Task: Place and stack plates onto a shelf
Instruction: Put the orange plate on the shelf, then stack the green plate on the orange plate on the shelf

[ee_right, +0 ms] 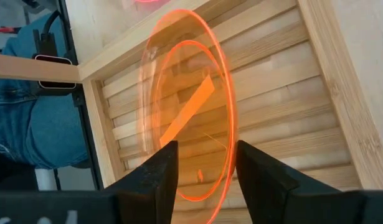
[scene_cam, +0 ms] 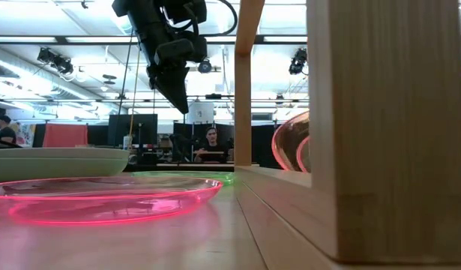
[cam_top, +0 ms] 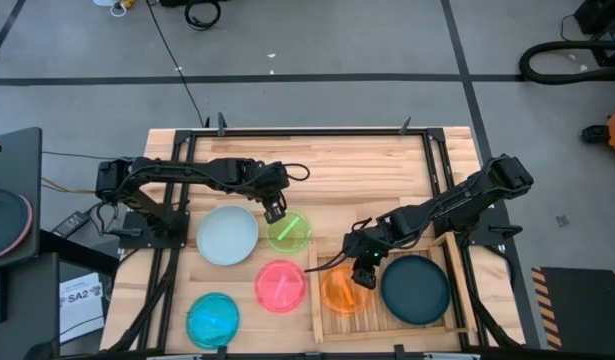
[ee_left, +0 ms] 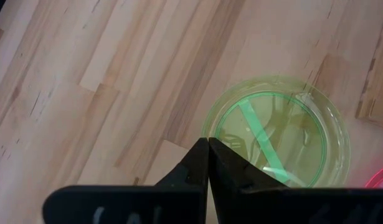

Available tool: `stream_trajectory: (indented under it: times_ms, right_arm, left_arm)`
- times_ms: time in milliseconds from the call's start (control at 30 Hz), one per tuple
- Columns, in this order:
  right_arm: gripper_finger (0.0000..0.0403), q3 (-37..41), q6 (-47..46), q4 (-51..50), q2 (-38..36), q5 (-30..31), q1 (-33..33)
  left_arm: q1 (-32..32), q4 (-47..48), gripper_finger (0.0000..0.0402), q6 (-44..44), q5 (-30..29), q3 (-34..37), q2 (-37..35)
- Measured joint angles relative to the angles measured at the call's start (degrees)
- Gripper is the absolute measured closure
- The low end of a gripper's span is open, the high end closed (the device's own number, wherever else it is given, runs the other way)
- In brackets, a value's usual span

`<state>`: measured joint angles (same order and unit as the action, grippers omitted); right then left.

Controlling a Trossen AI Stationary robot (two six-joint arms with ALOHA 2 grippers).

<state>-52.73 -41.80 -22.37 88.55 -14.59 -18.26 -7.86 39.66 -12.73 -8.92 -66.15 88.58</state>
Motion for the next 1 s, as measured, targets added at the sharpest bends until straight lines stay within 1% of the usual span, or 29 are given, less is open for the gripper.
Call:
stream_trajectory:
  times_ms: [167, 333, 533, 700, 867, 1000]
  right_arm:
    - [0.0231, 0.0, 0.8, -1.1, 0.0, 0.2, 0.2]
    - [0.0232, 0.0, 5.8, -2.2, 0.0, 0.7, 1.4]
    - [0.0233, 0.0, 13.6, -2.2, 0.0, 4.3, 2.4]
    - [0.0233, 0.0, 19.8, -2.2, 0.0, 4.5, 3.3]
    - [0.0233, 0.0, 22.6, -2.2, 0.0, 4.6, 4.5]
    - [0.0233, 0.0, 24.4, -2.3, 0.0, 5.8, 5.4]
  left_arm:
    - [0.0, 0.0, 0.0386, 0.0, 0.0, 0.0, 0.0]
    - [0.0, 0.0, 0.0386, 0.0, 0.0, 0.0, 0.0]
    - [0.0, 0.0, 0.0386, 0.0, 0.0, 0.0, 0.0]
    - [0.0, 0.0, 0.0386, 0.0, 0.0, 0.0, 0.0]
    - [0.0, 0.0, 0.0386, 0.0, 0.0, 0.0, 0.0]
    - [0.0, 0.0, 0.0385, 0.0, 0.0, 0.0, 0.0]
